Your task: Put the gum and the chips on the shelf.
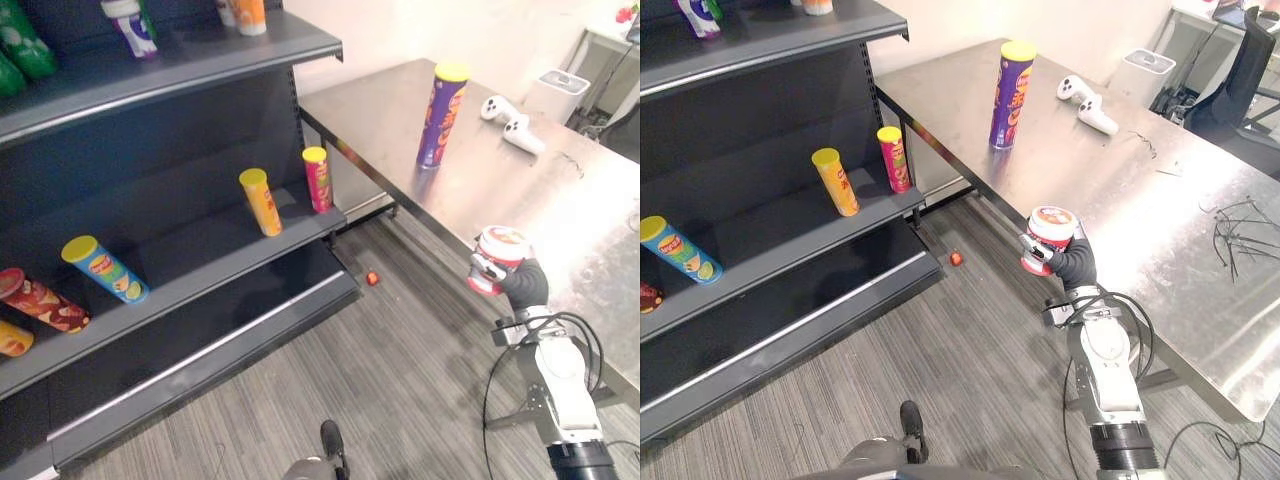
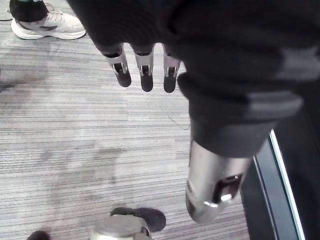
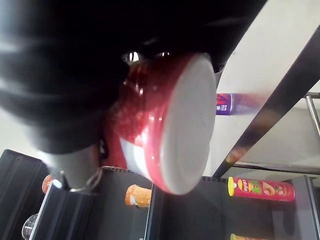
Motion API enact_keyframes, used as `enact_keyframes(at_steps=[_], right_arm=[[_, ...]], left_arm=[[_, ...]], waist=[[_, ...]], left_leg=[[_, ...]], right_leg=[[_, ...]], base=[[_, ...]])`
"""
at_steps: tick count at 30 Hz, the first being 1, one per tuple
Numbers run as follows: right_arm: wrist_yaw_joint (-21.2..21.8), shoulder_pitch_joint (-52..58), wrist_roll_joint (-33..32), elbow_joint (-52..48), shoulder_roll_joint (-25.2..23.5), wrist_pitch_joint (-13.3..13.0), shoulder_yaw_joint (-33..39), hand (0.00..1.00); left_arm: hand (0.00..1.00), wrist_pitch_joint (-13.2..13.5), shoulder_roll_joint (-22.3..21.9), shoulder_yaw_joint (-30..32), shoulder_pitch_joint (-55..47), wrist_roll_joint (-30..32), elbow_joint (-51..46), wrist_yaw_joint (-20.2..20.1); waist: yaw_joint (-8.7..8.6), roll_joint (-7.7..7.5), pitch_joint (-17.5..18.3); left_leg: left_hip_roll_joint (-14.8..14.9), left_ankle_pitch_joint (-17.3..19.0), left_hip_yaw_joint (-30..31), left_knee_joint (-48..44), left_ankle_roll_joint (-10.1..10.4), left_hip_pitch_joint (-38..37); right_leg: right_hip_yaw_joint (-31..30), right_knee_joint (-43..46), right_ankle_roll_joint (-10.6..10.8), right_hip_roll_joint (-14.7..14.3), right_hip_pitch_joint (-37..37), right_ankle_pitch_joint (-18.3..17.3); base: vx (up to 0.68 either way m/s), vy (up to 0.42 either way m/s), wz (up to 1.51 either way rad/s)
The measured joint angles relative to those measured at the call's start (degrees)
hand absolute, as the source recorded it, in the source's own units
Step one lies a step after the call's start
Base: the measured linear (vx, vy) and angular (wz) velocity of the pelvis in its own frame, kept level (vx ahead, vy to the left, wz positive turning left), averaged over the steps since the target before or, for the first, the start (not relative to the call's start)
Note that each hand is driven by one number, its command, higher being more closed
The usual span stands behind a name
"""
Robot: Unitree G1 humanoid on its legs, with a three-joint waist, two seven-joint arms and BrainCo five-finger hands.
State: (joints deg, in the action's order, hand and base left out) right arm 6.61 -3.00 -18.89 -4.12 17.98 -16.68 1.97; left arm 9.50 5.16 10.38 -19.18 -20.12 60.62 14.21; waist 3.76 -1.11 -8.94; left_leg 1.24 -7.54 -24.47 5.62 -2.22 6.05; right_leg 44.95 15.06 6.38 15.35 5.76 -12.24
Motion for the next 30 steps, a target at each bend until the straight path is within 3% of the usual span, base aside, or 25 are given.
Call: enact_keyframes(at_steps=[3,4,7,10,11,12,13,14,15,16,17,18,19,21,23,26,29,30], right_arm=[[-0.1,-2.4,0.5,0.0,-0.6,-0.1,0.0,1.00],[-0.1,-3.6,1.0,0.0,-1.3,-0.1,-0.2,1.00],[-0.3,-6.3,2.2,0.0,-2.3,-0.1,-0.4,1.00],[-1.1,-7.5,2.5,0.0,-2.2,-0.1,-0.3,1.00],[-1.3,-7.4,2.5,-0.1,-1.9,-0.2,0.0,1.00],[-2.3,-6.6,2.4,0.0,-0.5,-0.3,0.1,1.00],[-2.7,-6.1,2.4,0.0,0.0,-0.3,0.2,1.00],[-3.5,-4.9,2.4,-0.2,0.2,-0.7,0.8,1.00],[-3.9,-4.5,2.4,-0.3,-0.2,-1.2,1.0,1.00],[-4.2,-4.4,2.6,-0.8,0.8,-1.7,1.9,1.00],[-4.9,-4.2,2.6,-0.5,0.4,-2.2,2.5,1.00],[-5.0,-4.2,2.6,-0.3,0.4,-2.3,2.5,1.00],[-5.0,-4.5,2.6,0.0,0.4,-2.6,2.0,1.00],[-5.1,-4.5,2.6,0.0,0.3,-3.3,2.1,1.00],[-5.6,-4.3,2.6,-0.2,0.1,-3.6,2.2,1.00],[-6.3,-3.7,2.5,-1.9,0.0,-3.5,2.3,1.00],[-5.8,-3.7,2.2,-2.1,0.0,-3.3,2.3,1.00],[-5.3,-3.7,1.7,-2.1,0.0,-3.0,2.4,1.00]], left_arm=[[0.00,0.0,0.5,0.1,1.7,0.0,-0.2,-0.9],[0.00,0.2,0.6,0.1,2.4,-0.1,-0.3,-1.0],[0.00,0.4,0.6,0.2,3.0,-1.6,-0.2,-1.1],[0.00,0.5,0.8,1.4,3.2,-2.3,-0.5,-1.0],[0.00,0.4,0.9,1.3,3.1,-2.3,-1.2,-1.0],[0.00,0.4,0.9,1.1,3.1,-2.3,-2.4,-1.0],[0.00,0.4,1.1,1.1,3.1,-2.3,-2.7,-0.9],[0.00,0.2,1.8,0.6,3.6,-2.3,-2.8,-0.9],[0.00,0.0,2.4,0.7,4.3,-2.3,-2.5,-0.8],[0.00,-0.3,3.0,0.7,5.0,-2.3,-2.0,-0.6],[0.00,-0.9,3.1,0.8,5.9,-2.3,-1.4,-0.6],[0.00,-0.9,3.0,0.8,5.8,-2.3,-1.5,-0.6],[0.00,-0.9,2.4,0.8,5.7,-2.3,-1.5,-0.6],[0.00,-0.9,2.4,0.8,5.6,-2.3,-1.5,-0.5],[0.00,-0.9,2.7,1.4,5.3,-2.2,-1.1,-0.5],[0.00,-0.9,2.8,3.3,5.3,-2.1,-0.1,-0.4],[0.00,-1.2,2.7,4.5,5.2,-2.1,-0.2,0.3],[0.00,-1.4,2.5,5.4,5.2,-2.1,-0.2,0.7]], waist=[[0.78,-0.55,-2.2],[1.44,-1.00,-3.1],[2.28,-1.74,-4.5],[3.39,-2.54,-5.3],[3.13,-2.35,-5.4],[2.06,-1.91,-5.5],[1.41,-1.62,-5.3],[-0.18,-1.64,-5.1],[-0.78,-3.32,-4.5],[-1.33,-2.44,-5.1],[-1.41,-3.44,-6.2],[-1.34,-3.37,-6.2],[-1.12,-2.17,-6.2],[-1.19,-1.42,-6.0],[-1.21,-1.89,-5.5],[-1.18,-3.12,-3.5],[-1.09,-3.03,-2.6],[-1.19,-2.93,-1.1]], left_leg=[[-0.2,0.3,-0.2,-1.4,-1.6,1.6],[0.2,1.4,-0.2,-4.5,-2.7,3.1],[0.5,4.3,0.7,-10.2,-3.4,5.3],[-0.4,7.6,3.1,-13.9,-4.2,6.3],[-1.3,8.0,5.5,-14.3,-4.5,6.7],[-2.5,8.0,9.3,-13.8,-4.5,6.8],[-2.9,8.1,10.9,-12.8,-4.4,6.7],[-3.6,9.2,12.9,-9.0,-2.6,5.5],[-4.0,10.0,12.9,-9.6,-2.3,6.0],[-3.4,11.5,14.7,-16.2,-4.4,6.7],[-6.6,11.7,17.7,-17.1,-5.0,5.6],[-7.3,12.0,18.7,-17.5,-5.0,5.2],[-7.7,12.5,20.9,-18.1,-5.1,4.5],[-8.1,12.8,24.7,-18.1,-5.2,3.7],[-8.9,13.3,28.5,-17.9,-5.1,1.9],[-10.6,13.8,32.1,-17.7,-5.0,0.1],[-10.6,13.8,33.9,-16.9,-5.0,-2.4],[-10.5,13.8,34.5,-16.0,-5.0,-3.3]], right_leg=[[0.1,1.4,0.0,0.5,-1.2,-0.4],[0.2,2.1,0.0,0.8,-1.5,-0.6],[1.2,3.5,-0.2,1.9,-1.0,-0.7],[2.3,4.4,-2.2,2.6,1.5,-1.5],[-1.8,6.0,-8.7,1.8,0.8,-1.8],[-10.7,11.2,-13.9,1.2,-1.8,0.7],[-15.2,14.0,-16.2,0.4,-3.5,2.5],[-23.4,15.7,-14.9,-2.2,-6.7,2.7],[-26.7,15.3,-11.8,-2.8,-7.8,0.8],[-29.9,16.4,-7.8,-5.6,-8.8,-3.2],[-33.8,16.4,-6.2,-5.7,-9.0,-5.0],[-35.3,16.2,-5.9,-6.2,-10.1,-5.2],[-37.7,15.9,-5.7,-7.7,-12.2,-5.1],[-41.3,13.4,-3.7,-9.3,-15.7,-3.9],[-45.9,7.1,0.3,-9.8,-17.5,-1.1],[-47.7,0.7,2.1,-8.7,-17.2,0.2],[-46.4,-1.9,1.1,-9.4,-15.1,1.2],[-45.4,-3.1,-0.6,-9.8,-14.4,2.4]], base=[[-0.03,0.026,0.07],[-0.02,0.027,0.12],[0.02,0.031,0.22],[0.03,0.067,0.46],[0.02,0.113,1.16],[0.02,0.130,1.47],[0.07,0.137,1.95],[0.09,0.068,1.69],[0.21,-0.006,2.06],[0.29,-0.041,1.95],[0.31,-0.037,1.74],[0.21,0.012,1.37],[0.17,0.028,1.10],[0.16,0.028,1.07],[0.15,-0.025,0.91],[0.18,-0.069,0.71],[0.22,-0.096,0.45],[0.19,-0.095,0.29]])
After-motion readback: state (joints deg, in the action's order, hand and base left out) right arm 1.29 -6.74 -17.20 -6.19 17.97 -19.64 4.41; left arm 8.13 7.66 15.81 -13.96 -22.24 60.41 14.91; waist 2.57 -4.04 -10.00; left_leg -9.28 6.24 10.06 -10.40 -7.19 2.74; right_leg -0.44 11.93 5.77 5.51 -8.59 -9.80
